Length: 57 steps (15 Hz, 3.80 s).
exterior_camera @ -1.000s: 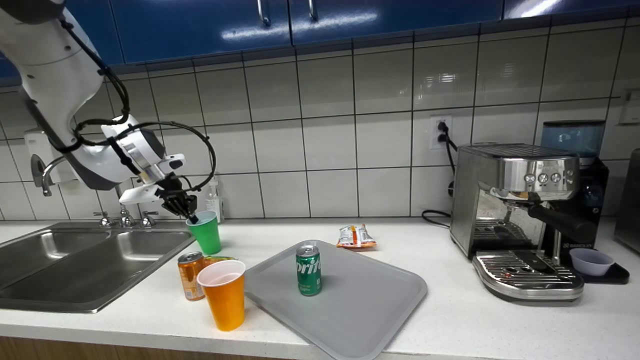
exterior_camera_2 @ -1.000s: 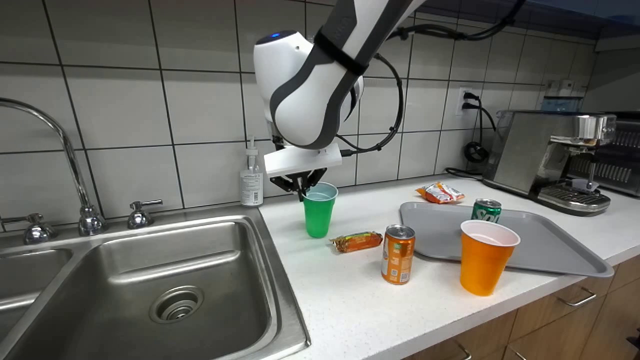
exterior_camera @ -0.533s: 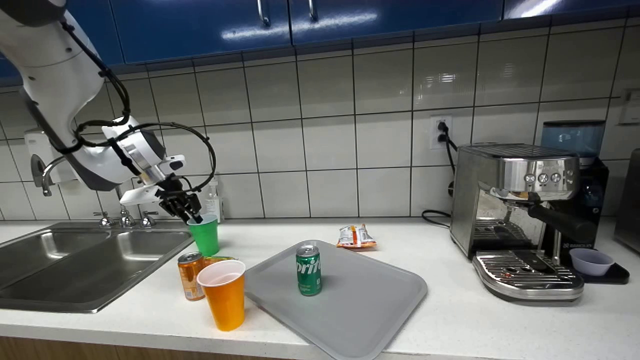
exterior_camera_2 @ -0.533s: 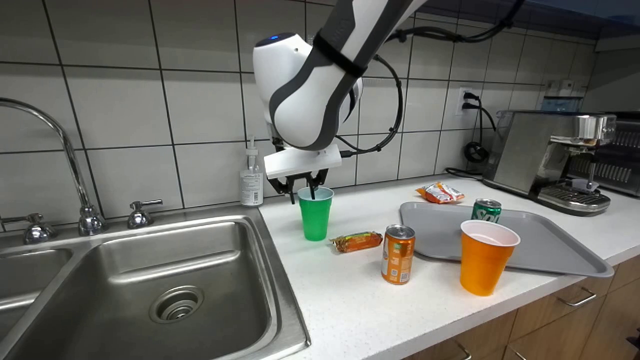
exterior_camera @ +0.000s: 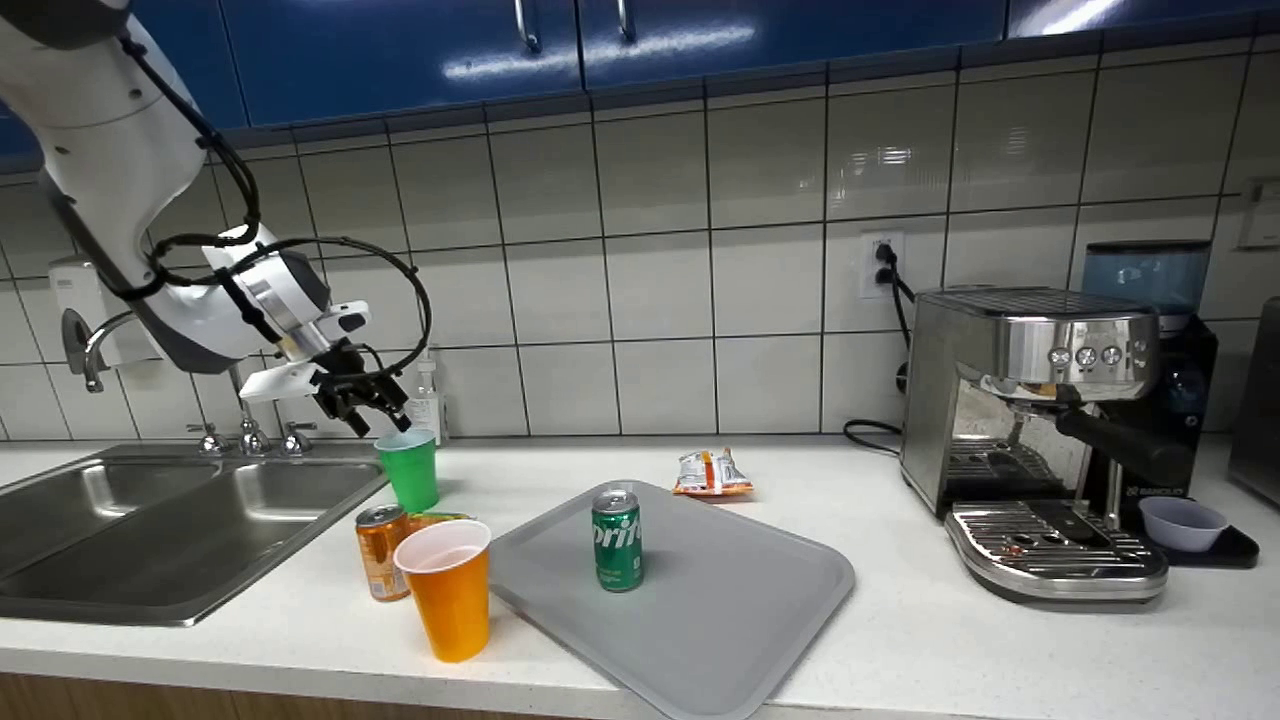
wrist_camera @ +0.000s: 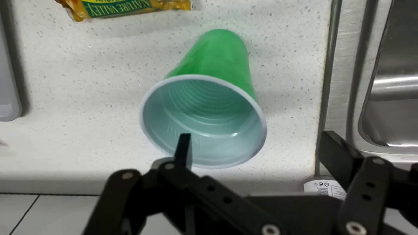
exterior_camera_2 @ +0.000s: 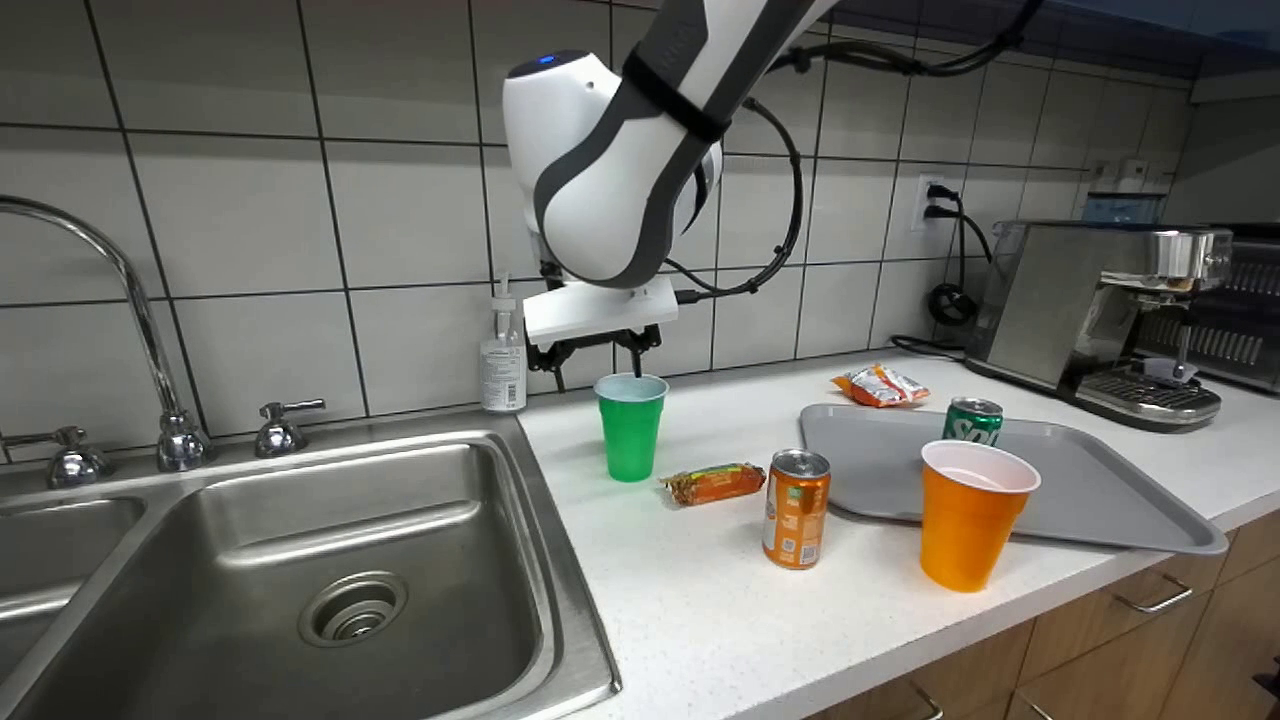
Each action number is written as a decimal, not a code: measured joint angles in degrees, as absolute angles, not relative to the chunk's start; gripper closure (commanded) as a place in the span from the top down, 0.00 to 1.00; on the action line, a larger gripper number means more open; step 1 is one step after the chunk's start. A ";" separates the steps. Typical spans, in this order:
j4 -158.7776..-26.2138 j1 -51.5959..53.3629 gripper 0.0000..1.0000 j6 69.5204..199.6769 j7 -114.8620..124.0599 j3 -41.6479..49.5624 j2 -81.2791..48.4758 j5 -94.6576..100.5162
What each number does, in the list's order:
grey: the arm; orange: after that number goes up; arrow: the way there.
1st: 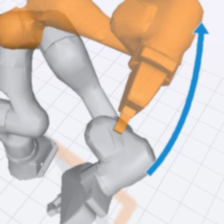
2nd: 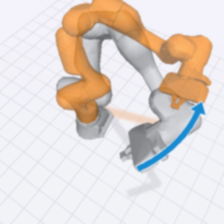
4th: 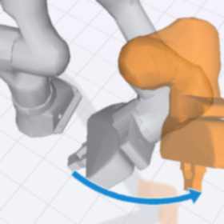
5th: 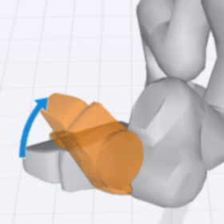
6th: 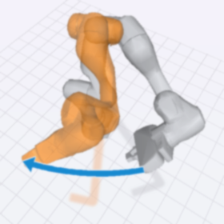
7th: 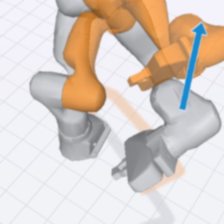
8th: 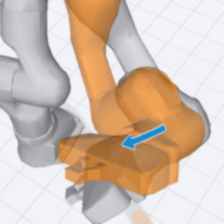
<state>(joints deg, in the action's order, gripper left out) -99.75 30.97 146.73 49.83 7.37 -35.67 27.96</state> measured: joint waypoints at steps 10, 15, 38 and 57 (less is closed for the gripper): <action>-103.00 30.46 1.00 145.90 51.55 7.80 -29.51 28.05; -108.98 28.90 1.00 145.90 53.13 7.96 -24.14 28.20; -136.62 7.19 1.00 155.69 43.74 6.33 -2.44 27.19; -147.65 -4.81 1.00 158.52 35.96 7.66 0.68 21.76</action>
<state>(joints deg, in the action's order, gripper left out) -147.65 -4.81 158.52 35.96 7.66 0.68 21.76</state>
